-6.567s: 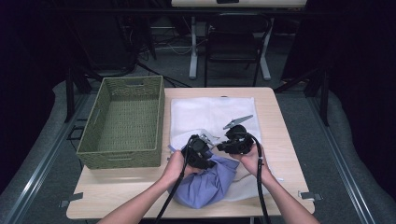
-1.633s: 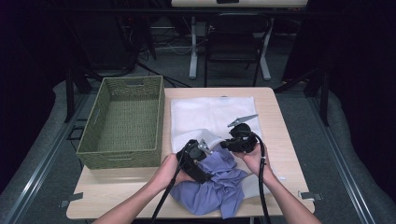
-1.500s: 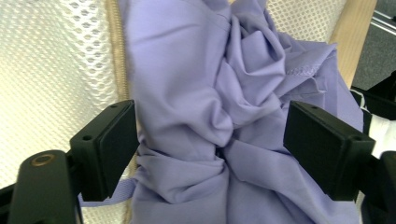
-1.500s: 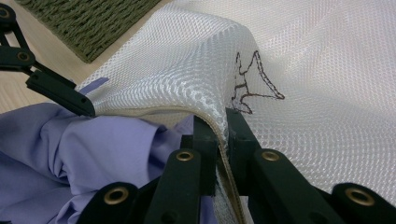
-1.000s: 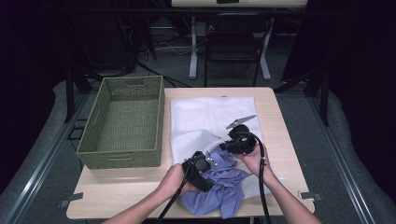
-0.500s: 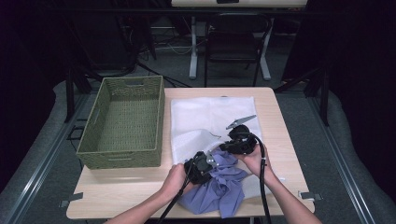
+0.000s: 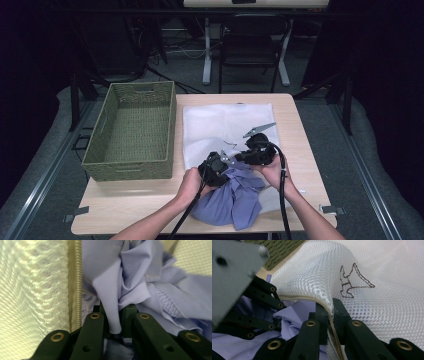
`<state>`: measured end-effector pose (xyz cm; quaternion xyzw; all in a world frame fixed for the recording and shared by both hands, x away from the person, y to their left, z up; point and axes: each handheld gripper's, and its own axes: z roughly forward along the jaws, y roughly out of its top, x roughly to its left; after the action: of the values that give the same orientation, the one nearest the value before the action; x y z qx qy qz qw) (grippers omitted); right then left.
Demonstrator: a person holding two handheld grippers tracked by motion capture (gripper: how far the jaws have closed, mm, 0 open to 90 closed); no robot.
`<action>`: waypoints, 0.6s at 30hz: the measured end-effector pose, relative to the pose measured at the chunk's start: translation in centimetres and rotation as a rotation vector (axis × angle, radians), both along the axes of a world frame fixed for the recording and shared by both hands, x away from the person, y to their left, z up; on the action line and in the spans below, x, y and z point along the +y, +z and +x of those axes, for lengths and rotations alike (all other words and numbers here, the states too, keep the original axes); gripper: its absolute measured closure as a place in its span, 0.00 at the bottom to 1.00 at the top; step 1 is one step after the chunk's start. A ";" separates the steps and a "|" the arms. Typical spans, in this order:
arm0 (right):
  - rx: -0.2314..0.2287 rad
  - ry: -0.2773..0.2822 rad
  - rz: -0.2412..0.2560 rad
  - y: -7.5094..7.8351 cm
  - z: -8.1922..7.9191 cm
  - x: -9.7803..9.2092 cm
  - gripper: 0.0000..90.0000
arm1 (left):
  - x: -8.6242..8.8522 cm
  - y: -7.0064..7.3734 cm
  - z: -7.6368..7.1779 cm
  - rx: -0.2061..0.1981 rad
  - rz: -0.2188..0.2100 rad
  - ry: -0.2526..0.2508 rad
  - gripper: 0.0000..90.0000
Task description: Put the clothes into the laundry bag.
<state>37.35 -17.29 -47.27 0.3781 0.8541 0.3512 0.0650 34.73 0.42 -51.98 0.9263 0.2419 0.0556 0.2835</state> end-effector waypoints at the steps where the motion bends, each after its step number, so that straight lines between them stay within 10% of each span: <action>1: -0.002 0.004 0.000 0.0 0.0 -0.1 0.95 | 0.0 0.2 -0.2 -0.009 -0.001 -0.003 0.90; 10: -0.017 0.005 -0.008 0.0 0.0 -0.2 0.95 | 1.8 3.2 -1.9 -0.057 -0.064 -0.032 0.59; 18: -0.019 0.005 -0.011 0.0 -0.1 -0.2 0.95 | 3.7 3.9 -2.9 -0.076 -0.039 0.008 0.38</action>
<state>37.28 -17.49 -47.27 0.3720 0.8563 0.3503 0.0744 31.87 4.07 -48.06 0.9169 0.2357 0.0871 0.3101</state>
